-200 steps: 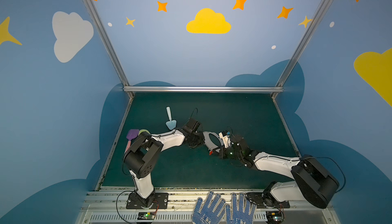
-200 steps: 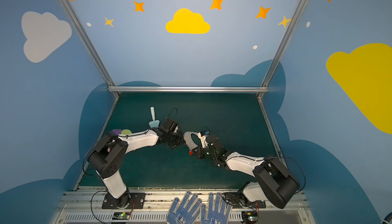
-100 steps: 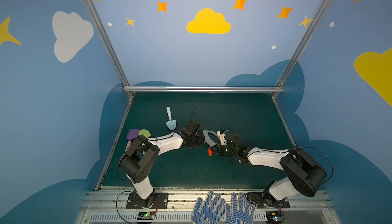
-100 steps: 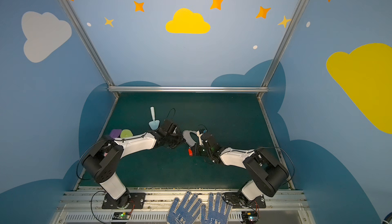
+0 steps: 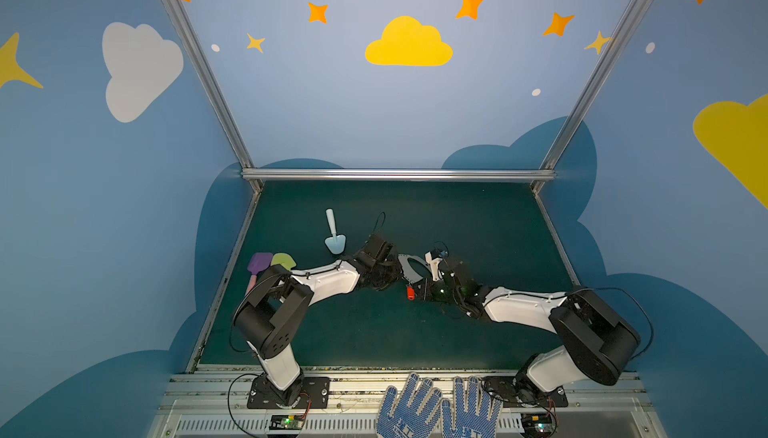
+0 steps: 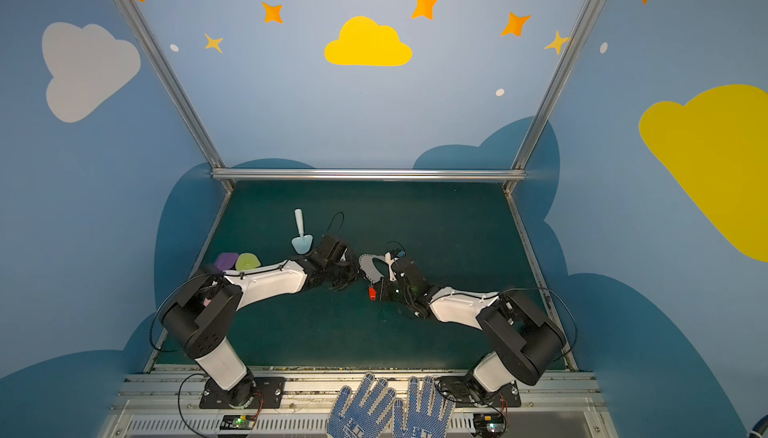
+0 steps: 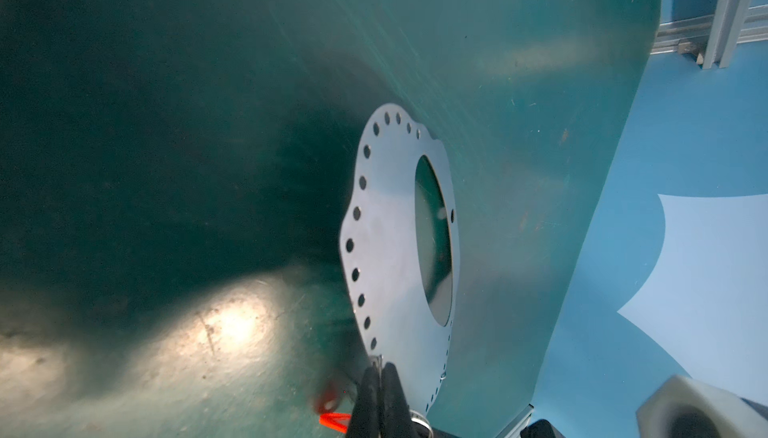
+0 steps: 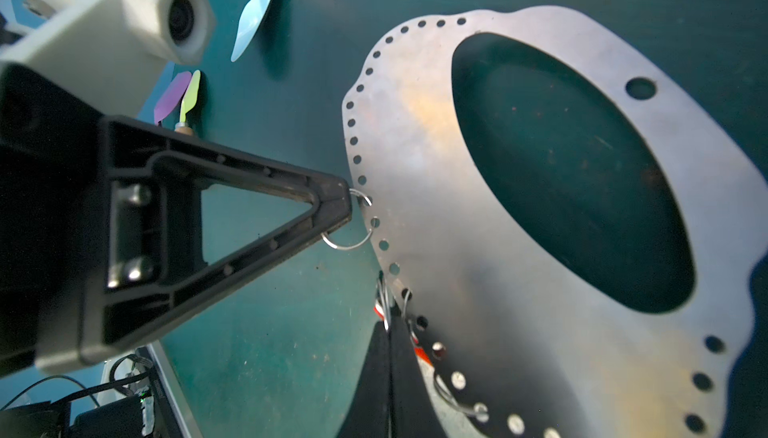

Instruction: Put the keys on the keyring

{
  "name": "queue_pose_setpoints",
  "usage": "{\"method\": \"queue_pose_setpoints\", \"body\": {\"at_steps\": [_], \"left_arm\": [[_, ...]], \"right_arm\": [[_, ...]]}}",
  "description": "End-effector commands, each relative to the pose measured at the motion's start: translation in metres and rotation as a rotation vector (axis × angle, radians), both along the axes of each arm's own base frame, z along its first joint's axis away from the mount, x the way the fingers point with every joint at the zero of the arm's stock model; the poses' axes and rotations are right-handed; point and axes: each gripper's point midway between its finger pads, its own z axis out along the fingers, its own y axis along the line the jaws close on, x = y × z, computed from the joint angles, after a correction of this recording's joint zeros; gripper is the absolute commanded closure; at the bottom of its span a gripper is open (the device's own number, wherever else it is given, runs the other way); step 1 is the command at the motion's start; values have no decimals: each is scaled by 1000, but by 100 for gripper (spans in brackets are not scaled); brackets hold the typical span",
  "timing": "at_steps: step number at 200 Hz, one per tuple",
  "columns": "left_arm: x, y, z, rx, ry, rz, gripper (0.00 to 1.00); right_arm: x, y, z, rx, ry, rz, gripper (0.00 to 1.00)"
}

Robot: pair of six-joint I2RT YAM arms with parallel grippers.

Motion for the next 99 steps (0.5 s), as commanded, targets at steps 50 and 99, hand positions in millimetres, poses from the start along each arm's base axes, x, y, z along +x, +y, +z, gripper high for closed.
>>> {"method": "queue_pose_setpoints", "body": {"at_steps": [50, 99], "left_arm": [[3, -1, 14, -12, -44, 21, 96], [4, 0, 17, -12, -52, 28, 96]], "right_arm": [[11, 8, 18, 7, -39, -9, 100], [10, 8, 7, -21, -8, -6, 100]]}}
